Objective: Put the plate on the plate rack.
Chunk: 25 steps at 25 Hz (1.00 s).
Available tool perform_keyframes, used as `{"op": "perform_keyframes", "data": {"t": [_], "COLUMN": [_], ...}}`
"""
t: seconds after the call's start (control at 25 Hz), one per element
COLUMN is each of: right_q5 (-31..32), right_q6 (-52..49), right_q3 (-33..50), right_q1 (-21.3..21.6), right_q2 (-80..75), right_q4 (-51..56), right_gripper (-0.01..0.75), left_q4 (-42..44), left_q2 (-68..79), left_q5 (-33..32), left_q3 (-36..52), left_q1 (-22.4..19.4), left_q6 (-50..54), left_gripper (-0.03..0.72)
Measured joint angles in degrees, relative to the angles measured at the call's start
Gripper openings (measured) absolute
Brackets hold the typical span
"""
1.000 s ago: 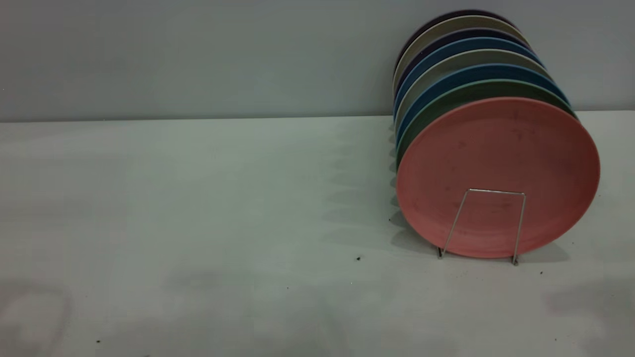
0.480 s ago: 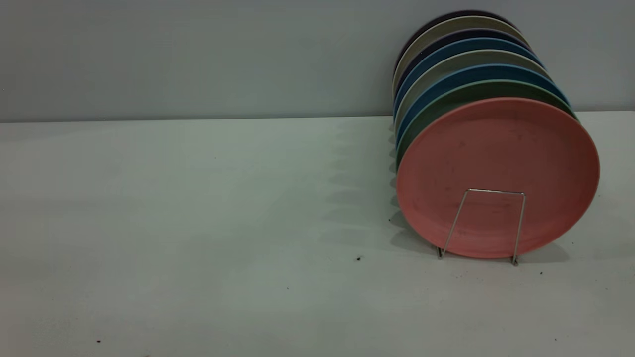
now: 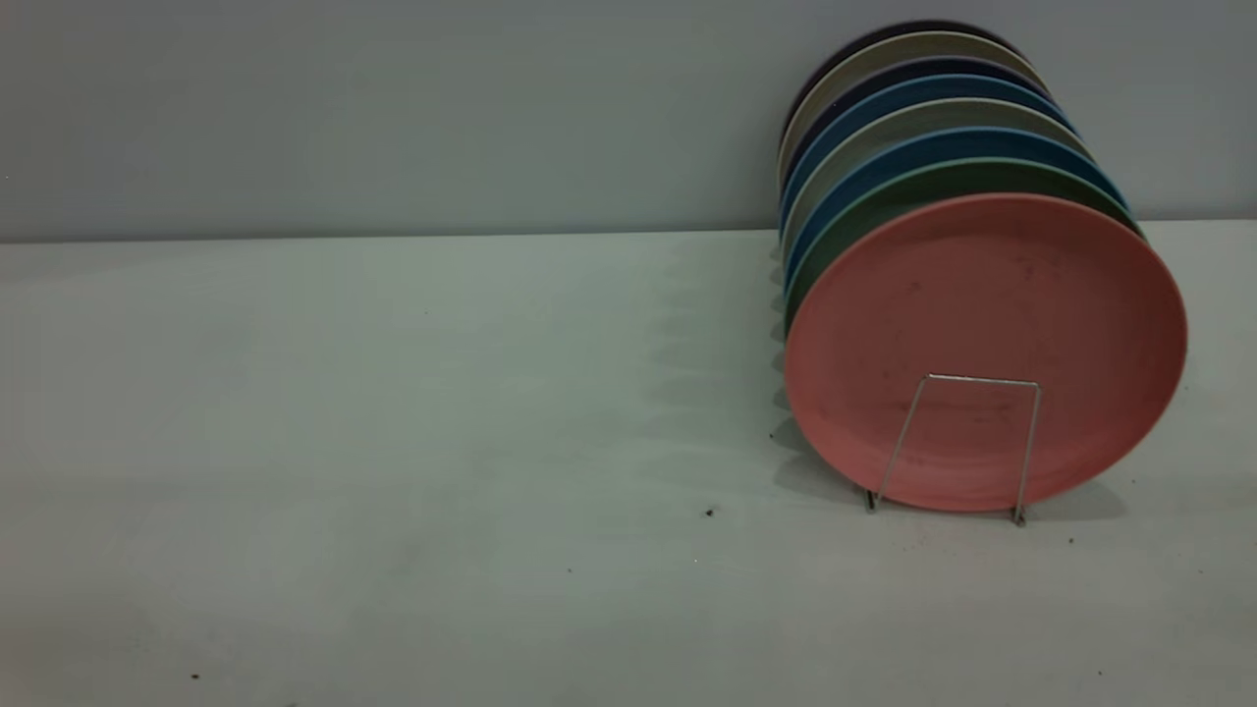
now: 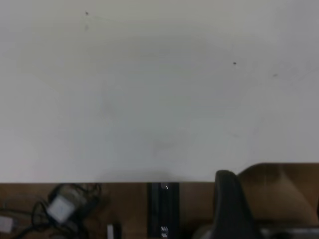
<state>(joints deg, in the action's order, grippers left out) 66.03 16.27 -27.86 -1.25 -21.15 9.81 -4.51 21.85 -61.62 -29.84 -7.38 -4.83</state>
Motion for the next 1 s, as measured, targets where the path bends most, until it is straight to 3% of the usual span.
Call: {"op": "perform_keyframes", "data": {"t": [0.32, 1.0], "right_q5": [-0.57, -0.69], "right_q6": [0.34, -4.15], "right_q3": [0.32, 0.32], "right_q1": [0.00, 0.00], "right_q2": [9.40, 9.80], "right_q4": [-2.39, -4.79], "right_gripper": [0.350, 0.350], "left_q4": [3.28, 3.05], "left_q2": [-5.34, -7.33], "left_q5": [-2.02, -2.07], "left_q3": [1.99, 1.99], "left_q1": [0.00, 0.00], "left_q6": [0.00, 3.79], "left_gripper": [0.445, 0.445]}}
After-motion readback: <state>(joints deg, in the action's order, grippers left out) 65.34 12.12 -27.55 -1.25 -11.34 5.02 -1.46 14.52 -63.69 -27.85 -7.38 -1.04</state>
